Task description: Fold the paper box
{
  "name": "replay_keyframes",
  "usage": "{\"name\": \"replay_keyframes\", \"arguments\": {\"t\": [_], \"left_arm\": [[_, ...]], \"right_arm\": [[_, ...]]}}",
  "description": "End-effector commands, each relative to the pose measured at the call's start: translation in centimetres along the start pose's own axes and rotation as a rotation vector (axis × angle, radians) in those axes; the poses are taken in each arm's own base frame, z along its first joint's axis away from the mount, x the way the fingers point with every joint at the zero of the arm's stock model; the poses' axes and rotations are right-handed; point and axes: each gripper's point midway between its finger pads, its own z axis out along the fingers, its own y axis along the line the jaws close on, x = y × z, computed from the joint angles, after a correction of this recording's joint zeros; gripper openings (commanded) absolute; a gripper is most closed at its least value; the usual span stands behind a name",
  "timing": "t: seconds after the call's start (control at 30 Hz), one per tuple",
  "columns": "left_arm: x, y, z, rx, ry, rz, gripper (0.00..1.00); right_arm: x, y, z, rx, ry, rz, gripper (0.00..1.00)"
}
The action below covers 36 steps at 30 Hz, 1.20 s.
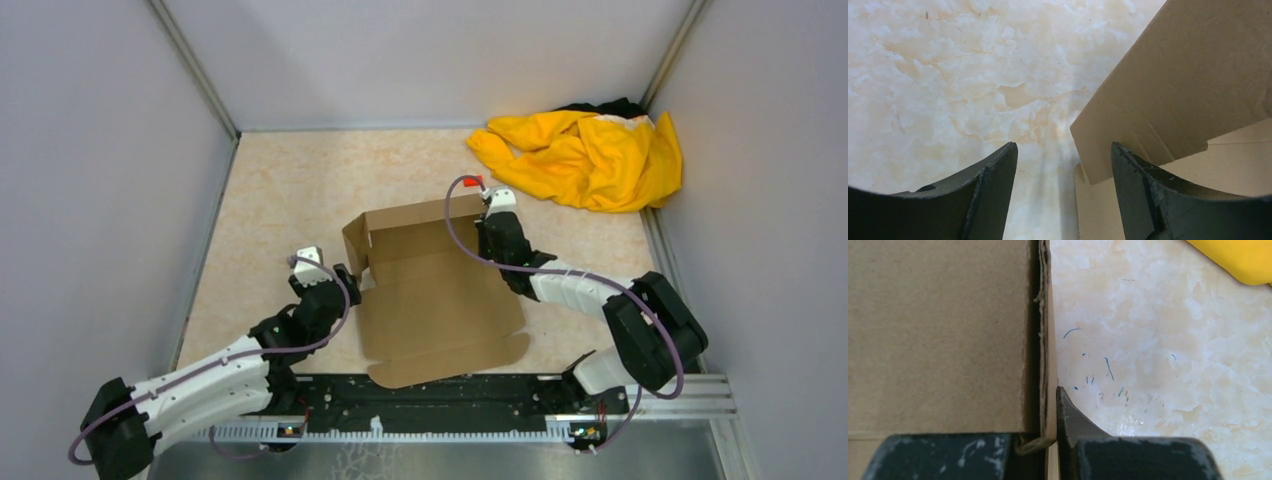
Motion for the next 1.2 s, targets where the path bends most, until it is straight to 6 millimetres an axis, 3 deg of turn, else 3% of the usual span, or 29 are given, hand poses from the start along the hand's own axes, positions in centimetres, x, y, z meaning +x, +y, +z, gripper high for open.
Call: {"name": "replay_keyframes", "arguments": {"t": [0.0, 0.33, 0.53, 0.73, 0.87, 1.0, 1.17], "left_arm": [[-1.5, -1.1, 0.4, 0.046, -0.082, -0.038, 0.75], [-7.6, -4.7, -3.2, 0.174, -0.045, -0.051, 0.74], [-13.5, -8.1, -6.3, 0.302, -0.065, -0.054, 0.75], [-17.0, -10.2, -6.6, 0.315, -0.097, 0.028, 0.80], [-17.9, -11.8, -5.7, 0.350, -0.086, 0.075, 0.83], [-16.8, -12.2, -3.6, 0.359, -0.025, 0.123, 0.83], [-15.0, -12.4, -3.0, 0.399, -0.004, 0.143, 0.82]], "right_arm": [[4.1, -0.6, -0.3, 0.007, 0.155, -0.072, 0.00], [2.8, 1.1, -1.7, -0.046, 0.353, -0.090, 0.00], [1.1, 2.2, -2.7, -0.130, 0.520, -0.092, 0.00], [0.7, 3.2, -4.7, -0.225, 0.745, -0.165, 0.00], [1.0, 3.3, -5.6, -0.271, 0.824, -0.248, 0.00], [1.3, 2.7, -6.4, -0.276, 0.897, -0.409, 0.00], [1.2, 3.2, -5.9, -0.273, 0.905, -0.614, 0.00]]}}
